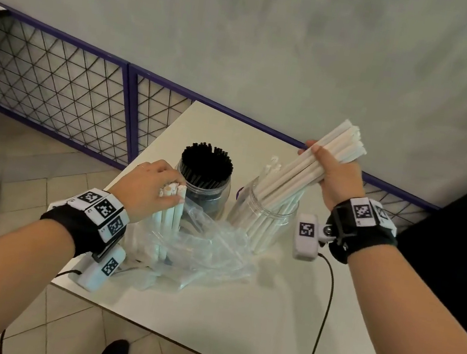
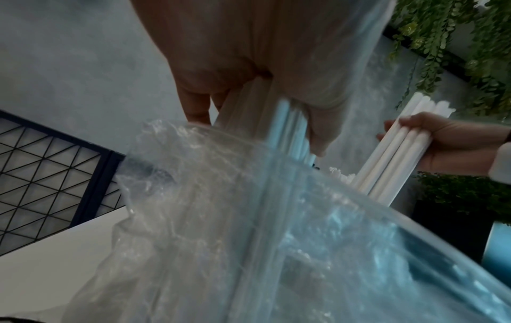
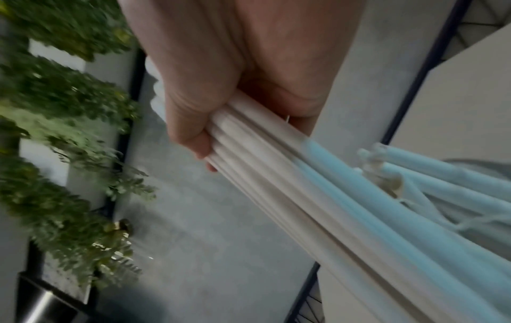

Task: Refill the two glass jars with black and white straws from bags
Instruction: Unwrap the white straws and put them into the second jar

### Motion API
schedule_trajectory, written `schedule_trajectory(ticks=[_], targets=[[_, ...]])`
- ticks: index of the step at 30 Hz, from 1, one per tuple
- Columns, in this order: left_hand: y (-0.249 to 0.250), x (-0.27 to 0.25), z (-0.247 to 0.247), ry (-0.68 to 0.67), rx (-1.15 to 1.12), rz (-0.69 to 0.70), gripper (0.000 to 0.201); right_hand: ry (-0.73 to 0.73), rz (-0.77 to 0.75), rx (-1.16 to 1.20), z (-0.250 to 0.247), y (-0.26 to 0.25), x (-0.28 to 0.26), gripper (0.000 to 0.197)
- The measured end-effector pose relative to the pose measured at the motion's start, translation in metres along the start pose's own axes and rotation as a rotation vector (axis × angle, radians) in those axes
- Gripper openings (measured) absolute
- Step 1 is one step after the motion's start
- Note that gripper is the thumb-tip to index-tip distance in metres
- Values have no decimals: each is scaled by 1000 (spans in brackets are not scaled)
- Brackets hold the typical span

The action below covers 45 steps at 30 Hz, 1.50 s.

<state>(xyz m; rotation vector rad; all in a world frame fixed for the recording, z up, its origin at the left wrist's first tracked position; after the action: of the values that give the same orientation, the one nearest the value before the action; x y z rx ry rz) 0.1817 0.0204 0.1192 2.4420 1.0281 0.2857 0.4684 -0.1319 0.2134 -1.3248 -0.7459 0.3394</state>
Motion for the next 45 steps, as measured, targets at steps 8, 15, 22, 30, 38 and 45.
schedule_trajectory(ticks=[8, 15, 22, 30, 38, 45], targets=[[0, 0, 0, 15, 19, -7, 66, 78, 3, -23, -9, 14, 8, 22], [3, 0, -2, 23, 14, 2, 49, -4, 105, -174, 10, 57, -20, 46], [4, -1, -2, 36, 17, 5, 41, -143, -268, -491, 23, 47, -24, 70], [4, -1, -2, 26, 6, -9, 48, -567, -495, -1102, 52, 80, -46, 57], [6, 0, 0, 17, -9, 0, 60, -709, -501, -1497, 52, 85, -3, 67], [3, 1, 3, 18, -12, -2, 58, -406, -492, -1166, 39, 79, 12, 50]])
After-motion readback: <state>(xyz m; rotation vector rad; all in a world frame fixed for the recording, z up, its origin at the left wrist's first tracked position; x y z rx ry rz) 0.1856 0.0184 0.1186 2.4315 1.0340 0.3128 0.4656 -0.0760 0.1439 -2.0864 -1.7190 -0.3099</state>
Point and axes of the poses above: each hand's wrist, its own x-axis towards the middle knuckle, its own z-axis out of the palm, y = z × x, the point moved 8 cm from there along x, towards the middle knuckle, and after that the axes turned 11 degrees about -z, right-handed, at the moved point
